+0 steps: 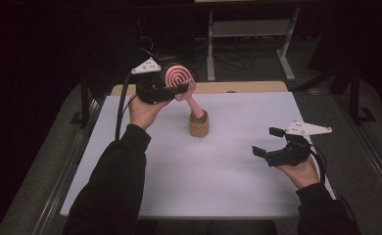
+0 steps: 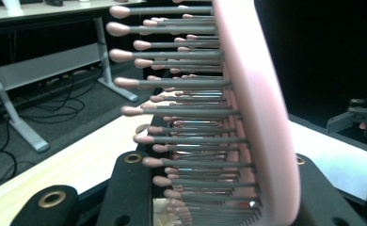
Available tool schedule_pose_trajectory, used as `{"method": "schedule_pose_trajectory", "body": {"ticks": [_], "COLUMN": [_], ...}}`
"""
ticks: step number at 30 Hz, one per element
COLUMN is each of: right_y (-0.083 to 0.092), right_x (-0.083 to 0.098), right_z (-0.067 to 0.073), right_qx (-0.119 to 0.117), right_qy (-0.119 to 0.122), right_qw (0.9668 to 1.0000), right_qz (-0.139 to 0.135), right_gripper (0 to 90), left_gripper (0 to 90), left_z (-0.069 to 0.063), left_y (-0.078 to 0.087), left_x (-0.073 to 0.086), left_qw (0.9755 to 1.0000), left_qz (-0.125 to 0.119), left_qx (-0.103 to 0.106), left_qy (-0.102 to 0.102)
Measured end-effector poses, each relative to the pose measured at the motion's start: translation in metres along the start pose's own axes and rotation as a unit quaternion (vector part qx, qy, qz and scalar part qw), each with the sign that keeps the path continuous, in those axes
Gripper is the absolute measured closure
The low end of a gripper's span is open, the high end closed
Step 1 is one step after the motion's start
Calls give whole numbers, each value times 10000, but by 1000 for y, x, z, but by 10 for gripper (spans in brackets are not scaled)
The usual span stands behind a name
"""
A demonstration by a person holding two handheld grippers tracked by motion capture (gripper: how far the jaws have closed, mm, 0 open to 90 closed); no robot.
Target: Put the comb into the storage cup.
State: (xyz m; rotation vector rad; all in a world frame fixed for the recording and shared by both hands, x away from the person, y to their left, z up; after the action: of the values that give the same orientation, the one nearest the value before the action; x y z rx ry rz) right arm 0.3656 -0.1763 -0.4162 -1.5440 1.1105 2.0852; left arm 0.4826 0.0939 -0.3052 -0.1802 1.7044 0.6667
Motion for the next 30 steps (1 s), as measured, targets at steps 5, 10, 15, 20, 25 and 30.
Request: {"method": "schedule_pose_trajectory", "body": {"ticks": [5,10,15,20,25,30], "right_y": [3,7,11,13,12,12], "right_x": [3,6,11,15,17,19], "right_z": [-2,-6,-8,-9,-9,-9], "right_qx": [46,100,135,172,183,201], "right_qy": [36,29,14,8,6,-7], "right_qw": [10000,9999,9999,9998,9998,9998], "right_qz": [-17,-72,-76,-60,-44,-37], "right_gripper": [0,0,0,0,0,0], "left_gripper": [629,629,629,629,629,629], "left_z": [1,3,5,8,12,13], "left_y": [-5,-9,-13,-19,-26,-30], "left_x": [6,11,17,26,36,43], "left_qw": [10000,9999,9999,9998,9996,9994], "left_qz": [51,113,104,161,247,259], "left_qx": [-74,-104,-49,-61,-98,-91], "left_qy": [-25,-24,41,88,139,194]}}
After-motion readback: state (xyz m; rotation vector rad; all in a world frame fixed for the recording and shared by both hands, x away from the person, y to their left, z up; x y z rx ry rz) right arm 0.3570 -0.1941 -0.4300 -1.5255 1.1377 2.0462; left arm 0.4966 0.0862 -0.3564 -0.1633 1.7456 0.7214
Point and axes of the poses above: each handheld gripper's, and its own axes: y roughly backward along the jaws, x roughly out of its underside, z roughly to its left, the point moved 9 cm from there along -y, roughly forward along the jaws, and after that the axes turned 4 degrees about x, right-handed, at the moved point
